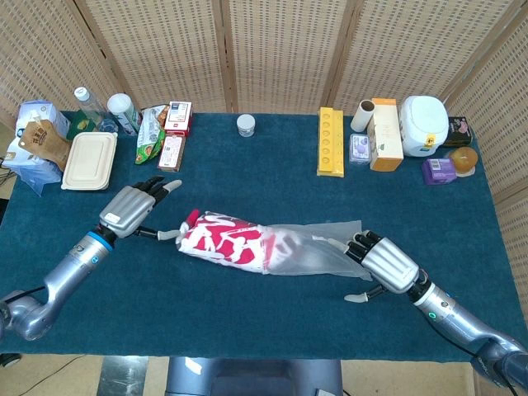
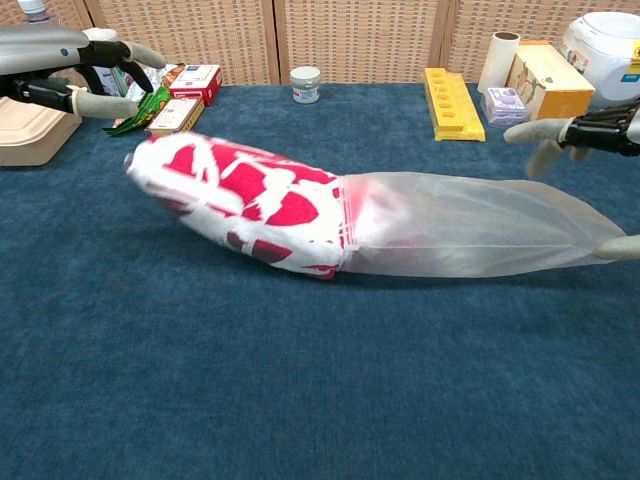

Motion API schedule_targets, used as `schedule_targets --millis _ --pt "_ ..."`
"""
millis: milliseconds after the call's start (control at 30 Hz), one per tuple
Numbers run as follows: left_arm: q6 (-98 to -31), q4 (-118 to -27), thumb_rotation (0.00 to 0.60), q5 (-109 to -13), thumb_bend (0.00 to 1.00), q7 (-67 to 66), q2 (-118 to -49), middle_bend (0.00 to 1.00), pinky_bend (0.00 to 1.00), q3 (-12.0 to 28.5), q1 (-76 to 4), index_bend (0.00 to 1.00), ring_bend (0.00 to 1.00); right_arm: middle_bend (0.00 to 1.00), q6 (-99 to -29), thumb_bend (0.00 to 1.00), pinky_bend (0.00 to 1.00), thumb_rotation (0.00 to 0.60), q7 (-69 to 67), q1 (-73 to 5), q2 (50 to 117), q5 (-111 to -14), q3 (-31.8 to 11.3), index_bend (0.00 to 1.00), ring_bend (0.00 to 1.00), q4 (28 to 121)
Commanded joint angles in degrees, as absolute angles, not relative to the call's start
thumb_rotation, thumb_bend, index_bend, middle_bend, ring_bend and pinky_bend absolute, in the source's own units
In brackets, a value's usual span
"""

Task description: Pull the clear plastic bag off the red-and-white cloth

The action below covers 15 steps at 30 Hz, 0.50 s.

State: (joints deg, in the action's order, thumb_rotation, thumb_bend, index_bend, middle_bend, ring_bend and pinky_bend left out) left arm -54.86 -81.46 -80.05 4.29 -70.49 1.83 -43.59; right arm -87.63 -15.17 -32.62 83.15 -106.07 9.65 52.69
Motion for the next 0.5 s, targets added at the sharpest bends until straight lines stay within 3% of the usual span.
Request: schedule_targets --millis 33,500 --pt "-55.1 -82.2 0.093 -78.8 0.08 2.0 -69.7 0.14 0.22 2.2 -42.6 0.00 0.04 0.21 -86.9 0.02 0.31 0.088 -14.0 -32.6 82.0 -105.7 9.1 0.04 0.26 54.2" --pt "-60.0 -85.2 0.090 -72.8 0.06 -4.6 -67.2 0.09 0.21 3.4 -36.9 0.00 0.00 0.20 -84.6 0.02 0.28 0.091 -14.7 -30.1 78.6 -99.9 5.7 0.04 0.24 58.8"
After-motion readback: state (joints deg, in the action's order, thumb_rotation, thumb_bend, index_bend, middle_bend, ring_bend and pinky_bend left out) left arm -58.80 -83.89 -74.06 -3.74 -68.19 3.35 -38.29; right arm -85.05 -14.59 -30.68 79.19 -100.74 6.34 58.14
